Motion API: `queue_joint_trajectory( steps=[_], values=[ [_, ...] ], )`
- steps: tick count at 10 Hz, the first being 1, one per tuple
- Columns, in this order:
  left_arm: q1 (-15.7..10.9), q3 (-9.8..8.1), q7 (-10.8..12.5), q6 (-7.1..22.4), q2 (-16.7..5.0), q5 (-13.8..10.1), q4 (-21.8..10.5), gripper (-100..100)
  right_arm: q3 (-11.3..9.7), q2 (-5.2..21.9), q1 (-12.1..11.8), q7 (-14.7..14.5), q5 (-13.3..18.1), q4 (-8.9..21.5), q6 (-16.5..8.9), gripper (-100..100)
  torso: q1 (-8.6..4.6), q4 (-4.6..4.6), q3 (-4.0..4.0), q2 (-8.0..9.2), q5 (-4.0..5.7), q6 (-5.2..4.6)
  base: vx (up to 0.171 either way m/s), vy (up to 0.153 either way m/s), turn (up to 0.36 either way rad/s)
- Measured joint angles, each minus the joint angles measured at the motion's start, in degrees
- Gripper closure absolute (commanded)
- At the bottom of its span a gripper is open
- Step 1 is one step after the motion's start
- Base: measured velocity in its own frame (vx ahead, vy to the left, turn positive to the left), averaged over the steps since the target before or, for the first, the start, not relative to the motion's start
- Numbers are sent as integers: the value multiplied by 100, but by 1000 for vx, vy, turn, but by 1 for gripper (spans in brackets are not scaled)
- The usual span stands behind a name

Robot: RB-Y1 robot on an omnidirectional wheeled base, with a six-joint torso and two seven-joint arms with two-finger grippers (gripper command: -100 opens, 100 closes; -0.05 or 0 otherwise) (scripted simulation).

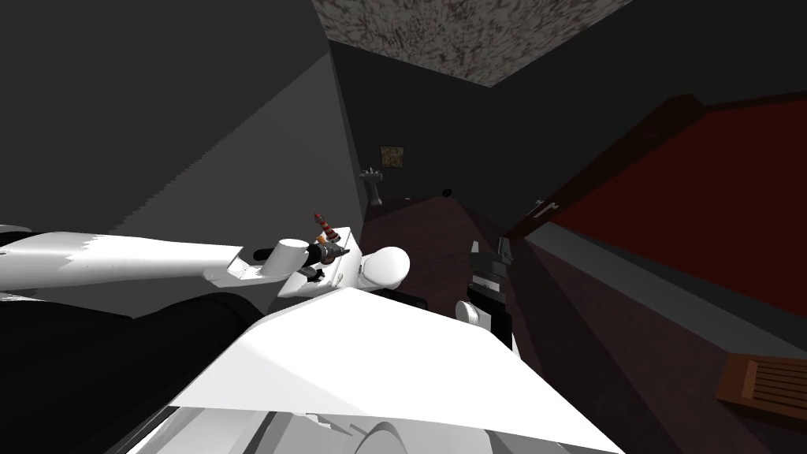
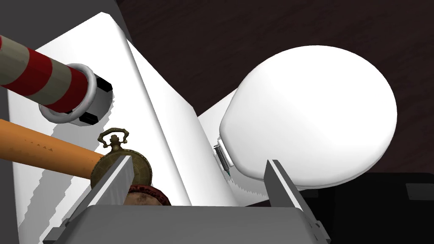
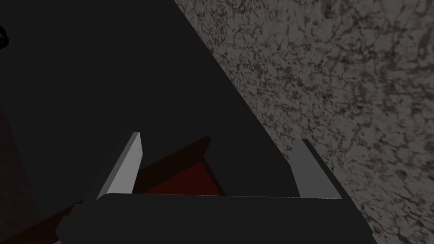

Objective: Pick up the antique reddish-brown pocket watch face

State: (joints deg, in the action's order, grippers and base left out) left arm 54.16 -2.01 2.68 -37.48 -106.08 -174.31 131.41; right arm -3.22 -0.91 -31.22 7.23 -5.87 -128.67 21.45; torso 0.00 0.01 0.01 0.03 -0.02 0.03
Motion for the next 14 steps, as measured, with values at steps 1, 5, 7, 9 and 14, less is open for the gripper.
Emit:
queue_joint_trajectory(
  steps=[1, 5, 7, 9, 14],
  values=[
    [-112, 116, 3, 6, -13, -68, -14, -100, 0, 0, 0, 0, 0, 0, 0, 0, -1, 0, 0, 0, 0, 0, 6, -9, 24],
    [-61, 69, -10, 2, -4, -99, -7, -100, 0, 0, 0, 0, 0, 0, 0, 0, 1, 0, 1, 1, 0, -1, -1, 1, -4],
    [-64, 72, -10, 2, -4, -99, -7, -100, 0, 0, 0, 0, 0, 0, 0, 0, 1, 0, 1, 1, 0, 0, 2, 12, 13],
    [56, -265, -72, -92, -22, -329, 19, -100, 0, 0, 0, 0, 0, 0, 0, 0, 7, 0, -1, -1, -2, 0, 1, 10, 7],
    [-230, -374, -144, -289, -113, -734, 30, -100, 0, 0, 0, 0, 0, 0, 0, 0, 5, -1, -1, -2, 0, 0, 2, 10, 9]
  ],
)
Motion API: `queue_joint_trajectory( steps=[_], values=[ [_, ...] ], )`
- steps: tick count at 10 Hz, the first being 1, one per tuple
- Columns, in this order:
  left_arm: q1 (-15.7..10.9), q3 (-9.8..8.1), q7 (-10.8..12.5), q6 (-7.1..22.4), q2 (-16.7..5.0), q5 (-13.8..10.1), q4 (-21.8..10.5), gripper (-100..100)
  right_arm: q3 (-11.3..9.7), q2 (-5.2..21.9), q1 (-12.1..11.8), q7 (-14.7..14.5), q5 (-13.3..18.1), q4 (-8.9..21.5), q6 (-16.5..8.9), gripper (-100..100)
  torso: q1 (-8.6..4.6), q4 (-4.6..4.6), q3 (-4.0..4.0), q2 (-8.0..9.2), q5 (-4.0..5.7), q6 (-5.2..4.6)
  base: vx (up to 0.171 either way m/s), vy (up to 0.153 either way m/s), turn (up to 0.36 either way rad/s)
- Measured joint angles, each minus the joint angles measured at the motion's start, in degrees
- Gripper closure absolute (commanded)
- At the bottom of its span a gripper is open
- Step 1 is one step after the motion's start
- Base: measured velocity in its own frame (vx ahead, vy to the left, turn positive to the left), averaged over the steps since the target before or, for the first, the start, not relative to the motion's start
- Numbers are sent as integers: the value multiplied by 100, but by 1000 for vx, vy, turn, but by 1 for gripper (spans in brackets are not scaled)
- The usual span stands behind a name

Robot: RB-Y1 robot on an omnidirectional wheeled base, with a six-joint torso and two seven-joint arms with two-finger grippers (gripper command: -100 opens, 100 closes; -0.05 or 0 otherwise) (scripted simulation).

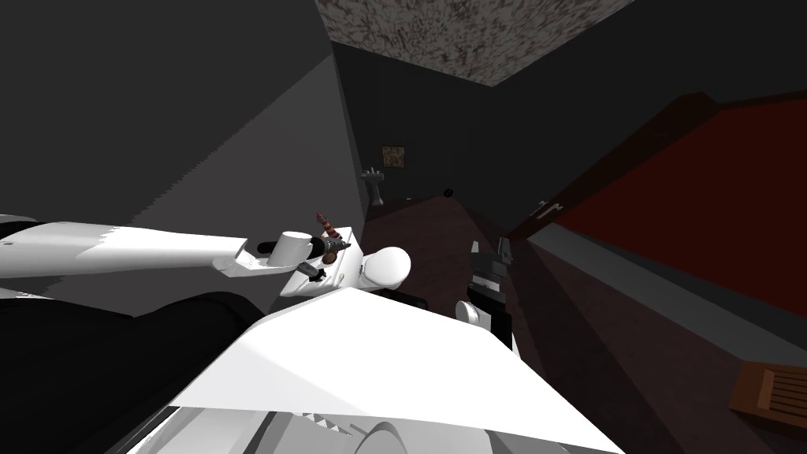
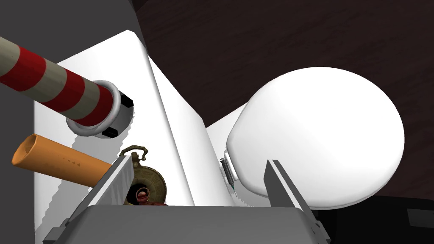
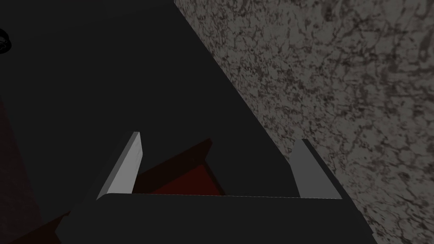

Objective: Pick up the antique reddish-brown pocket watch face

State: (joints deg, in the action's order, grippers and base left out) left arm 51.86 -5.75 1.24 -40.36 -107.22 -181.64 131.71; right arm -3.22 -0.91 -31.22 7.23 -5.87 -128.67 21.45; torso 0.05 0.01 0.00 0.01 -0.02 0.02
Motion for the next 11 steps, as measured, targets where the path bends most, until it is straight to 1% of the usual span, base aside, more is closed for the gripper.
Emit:
queue_joint_trajectory(
  steps=[1, 2, 8, 9, 10, 11],
  values=[
    [-100, 115, 74, 10, -62, 34, -24, -100, 0, 0, 0, 0, 0, 0, 0, 0, 6, 0, 1, 2, -2, 0, -4, 10, -15],
    [-134, 160, 126, 11, -84, 49, -27, -100, 0, 0, 0, 0, 0, 0, 0, 0, 0, 1, 1, 2, -1, 0, 9, -12, 35],
    [-142, 167, 131, 9, -85, 49, -25, -100, 0, 0, 0, 0, 0, 0, 0, 0, -5, 1, 1, 2, 0, 1, -1, -3, -4],
    [-40, 4, 45, 122, 57, 51, -149, -100, 0, 0, 0, 0, 0, 0, 0, 0, -10, 1, 3, 5, 1, 0, -5, -20, -24],
    [-126, 113, 146, 192, 3, 163, -202, -100, 0, 0, 0, 0, 0, 0, 0, 0, -12, 1, 2, 3, 2, 0, -4, -13, -17],
    [-142, 136, 254, 260, 0, 239, -274, -100, 0, 0, 0, 0, 0, 0, 0, 0, -11, 1, 2, 3, 2, 0, -7, -18, -28]
  ],
)
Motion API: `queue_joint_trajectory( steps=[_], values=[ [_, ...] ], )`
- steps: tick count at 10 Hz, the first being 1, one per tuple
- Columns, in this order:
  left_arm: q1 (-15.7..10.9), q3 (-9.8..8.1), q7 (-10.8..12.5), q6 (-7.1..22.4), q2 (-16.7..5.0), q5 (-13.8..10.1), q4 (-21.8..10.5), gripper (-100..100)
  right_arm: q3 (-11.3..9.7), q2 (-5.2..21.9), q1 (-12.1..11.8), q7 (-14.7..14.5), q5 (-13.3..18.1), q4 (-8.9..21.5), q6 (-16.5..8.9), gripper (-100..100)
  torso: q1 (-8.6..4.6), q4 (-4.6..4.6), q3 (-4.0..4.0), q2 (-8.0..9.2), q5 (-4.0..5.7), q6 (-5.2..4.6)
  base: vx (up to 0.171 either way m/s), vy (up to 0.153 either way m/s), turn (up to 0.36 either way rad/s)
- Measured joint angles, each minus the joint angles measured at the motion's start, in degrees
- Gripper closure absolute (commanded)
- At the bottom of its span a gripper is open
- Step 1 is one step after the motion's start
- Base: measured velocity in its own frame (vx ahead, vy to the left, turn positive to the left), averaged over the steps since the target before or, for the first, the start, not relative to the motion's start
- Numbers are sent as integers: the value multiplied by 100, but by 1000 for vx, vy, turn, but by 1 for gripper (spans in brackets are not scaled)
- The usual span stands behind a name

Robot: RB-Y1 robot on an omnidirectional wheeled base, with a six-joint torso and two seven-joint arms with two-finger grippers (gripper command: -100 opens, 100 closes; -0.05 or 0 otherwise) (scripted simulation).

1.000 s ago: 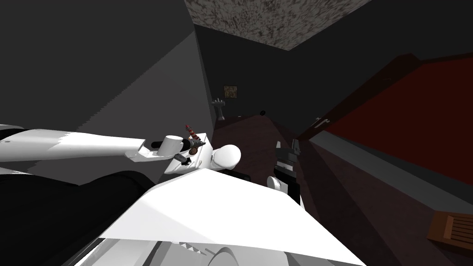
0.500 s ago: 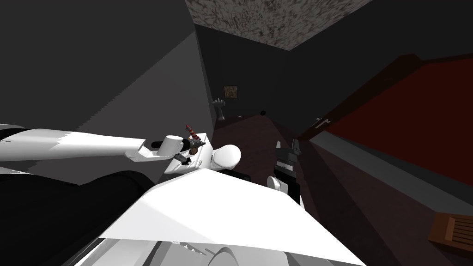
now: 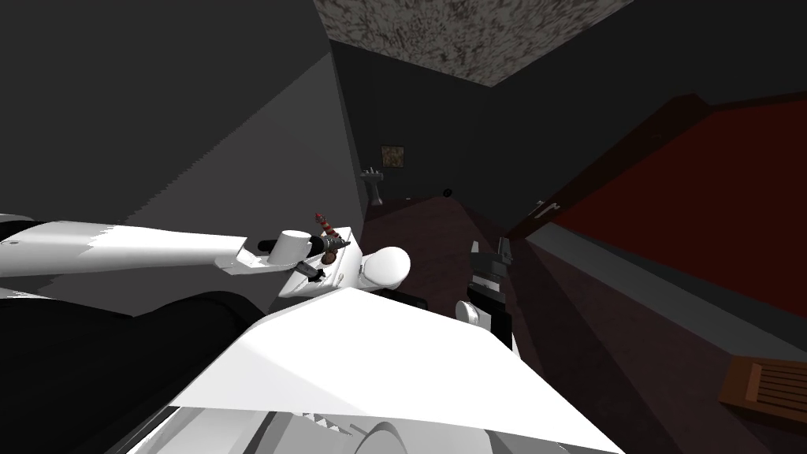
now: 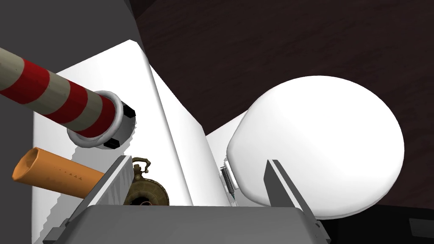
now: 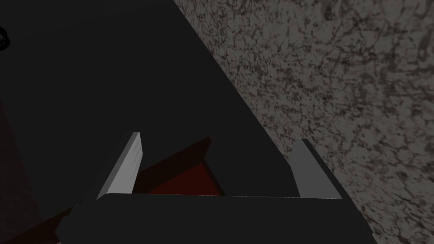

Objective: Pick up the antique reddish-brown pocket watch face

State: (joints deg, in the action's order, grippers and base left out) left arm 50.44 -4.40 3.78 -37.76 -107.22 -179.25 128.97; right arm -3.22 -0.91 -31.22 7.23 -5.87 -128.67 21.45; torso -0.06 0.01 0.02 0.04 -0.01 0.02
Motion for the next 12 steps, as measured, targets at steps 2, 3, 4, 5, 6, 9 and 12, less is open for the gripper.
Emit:
queue_joint_trajectory(
  steps=[2, 3, 4, 5, 6, 9, 12],
  values=[
    [-50, 35, 170, 210, 35, 193, -209, -100, 0, 0, 0, 0, 0, 0, 0, 0, -2, 0, 0, 1, 0, 0, -7, -24, -38],
    [50, -102, 202, 351, 114, 252, -343, -100, 0, 0, 0, 0, 0, 0, 0, 0, -4, 0, 1, 1, 1, 0, -8, -41, -63],
    [243, -357, 146, 541, 251, 290, -507, -100, 0, 0, 0, 0, 0, 0, 0, 0, -8, 1, 1, 2, 2, 0, 0, -35, -45],
    [76, -192, 261, 633, 215, 427, -591, -100, 0, 0, 0, 0, 0, 0, 0, 0, -8, 0, -1, -1, 2, -1, 5, -26, -29],
    [32, -116, 344, 643, 202, 473, -599, -100, 0, 0, 0, 0, 0, 0, 0, 0, -6, -1, -2, -3, 2, 0, 10, -31, -36],
    [-93, 9, 666, 1012, 331, 893, -1019, -100, 0, 0, 0, 0, 0, 0, 0, 0, -13, -2, -4, -6, 3, -2, 12, -46, -80],
    [-310, 177, 915, 1422, 465, 1254, -1446, -100, 0, 0, 0, 0, 0, 0, 0, 0, -13, -2, -5, -8, 3, -2, 15, -44, -65]
  ],
)
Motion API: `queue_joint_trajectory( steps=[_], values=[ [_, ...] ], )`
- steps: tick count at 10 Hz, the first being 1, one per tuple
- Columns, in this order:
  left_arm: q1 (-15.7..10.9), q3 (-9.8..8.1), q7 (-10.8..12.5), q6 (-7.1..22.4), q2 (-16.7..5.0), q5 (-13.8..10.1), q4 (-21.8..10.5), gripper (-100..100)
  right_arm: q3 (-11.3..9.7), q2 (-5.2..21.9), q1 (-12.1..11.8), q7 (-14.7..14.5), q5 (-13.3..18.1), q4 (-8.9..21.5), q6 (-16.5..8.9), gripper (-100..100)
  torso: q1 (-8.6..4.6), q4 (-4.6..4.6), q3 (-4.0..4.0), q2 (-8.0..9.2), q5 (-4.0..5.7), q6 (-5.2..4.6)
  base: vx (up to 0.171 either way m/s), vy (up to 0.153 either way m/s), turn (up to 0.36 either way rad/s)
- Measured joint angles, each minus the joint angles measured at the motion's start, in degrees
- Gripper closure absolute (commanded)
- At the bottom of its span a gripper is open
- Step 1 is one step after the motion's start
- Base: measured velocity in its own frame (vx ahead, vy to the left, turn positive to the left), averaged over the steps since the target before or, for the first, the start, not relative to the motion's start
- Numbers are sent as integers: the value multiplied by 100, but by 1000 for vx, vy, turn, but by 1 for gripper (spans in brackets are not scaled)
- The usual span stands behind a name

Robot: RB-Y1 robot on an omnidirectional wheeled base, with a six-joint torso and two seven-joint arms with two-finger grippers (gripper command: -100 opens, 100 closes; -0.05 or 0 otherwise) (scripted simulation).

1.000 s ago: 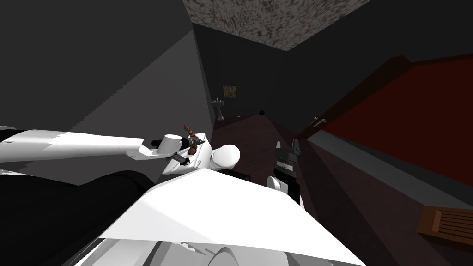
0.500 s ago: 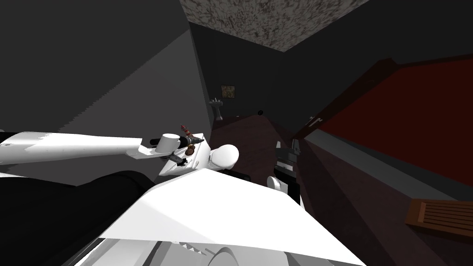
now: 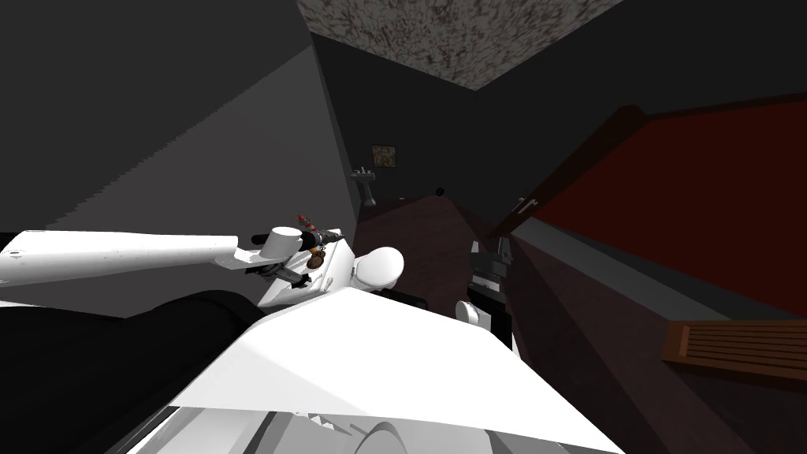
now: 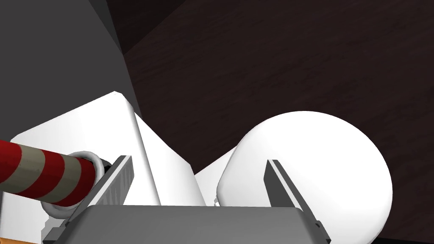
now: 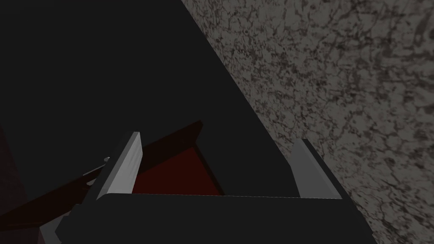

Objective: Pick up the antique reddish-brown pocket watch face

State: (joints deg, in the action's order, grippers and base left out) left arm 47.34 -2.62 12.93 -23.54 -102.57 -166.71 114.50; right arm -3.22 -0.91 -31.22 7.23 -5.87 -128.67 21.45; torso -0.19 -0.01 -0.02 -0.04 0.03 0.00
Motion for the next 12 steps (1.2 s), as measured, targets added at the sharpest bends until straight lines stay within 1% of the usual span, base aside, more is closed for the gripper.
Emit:
queue_joint_trajectory(
  steps=[1, 2, 3, 4, 5, 6, 7, 8, 9, 10, 11, 12],
  values=[
    [67, -84, 59, 119, 17, 51, -99, -100, 0, 0, 0, 0, 0, 0, 0, 0, 3, 0, 0, 0, 0, 3, 9, -15, 11],
    [161, -188, 69, 183, 35, 69, -132, -100, 1, 0, 0, 0, 0, 0, 0, 0, 11, 1, 2, 3, -2, 3, 4, -24, -58],
    [21, -60, 135, 296, 96, 207, -277, -100, 0, 0, 0, 0, 0, 0, 0, 0, 10, 1, 2, 4, -3, 1, 4, -26, -47],
    [182, -223, 186, 388, 109, 255, -337, -100, 1, 0, 0, 0, 0, 0, 0, 0, 9, 1, 3, 5, -1, 3, 8, -33, -72],
    [107, -177, 265, 520, 162, 386, -493, -100, 0, 0, 0, 0, 0, 0, 0, 0, 7, 1, 2, 4, -2, 1, 15, -52, -103],
    [247, -334, 378, 681, 247, 558, -648, -100, 0, 0, 0, 0, 0, 0, 0, 0, 1, 1, 1, 2, 0, 2, 10, -44, -27],
    [137, -251, 454, 824, 283, 662, -797, -100, 0, 0, 0, 0, 0, 0, 0, 0, 2, 1, 2, 3, 0, 3, 7, -46, -75],
    [144, -271, 545, 966, 324, 799, -950, -100, 0, 0, 0, 0, 0, 0, 0, 0, 2, 1, 2, 4, 0, 1, 2, -35, -36],
    [169, -310, 605, 1088, 361, 882, -1057, -100, 0, 0, 0, 0, 0, 0, 0, 0, 5, 2, 4, 6, 0, 3, 2, -40, -60],
    [232, -402, 687, 1260, 438, 1040, -1228, -100, 0, 0, 0, 0, 0, 0, 0, 0, 4, 2, 4, 7, -1, 3, 6, -34, -32],
    [167, -350, 751, 1373, 455, 1115, -1335, -100, 1, 0, 0, 0, 0, 0, 0, 0, 6, 2, 4, 6, -1, 3, 9, -42, -75],
    [336, -530, 845, 1515, 499, 1251, -1458, -100, 0, 0, 0, 0, 0, 0, 0, 0, 3, 1, 3, 5, 0, 2, 8, -35, -36]
  ],
)
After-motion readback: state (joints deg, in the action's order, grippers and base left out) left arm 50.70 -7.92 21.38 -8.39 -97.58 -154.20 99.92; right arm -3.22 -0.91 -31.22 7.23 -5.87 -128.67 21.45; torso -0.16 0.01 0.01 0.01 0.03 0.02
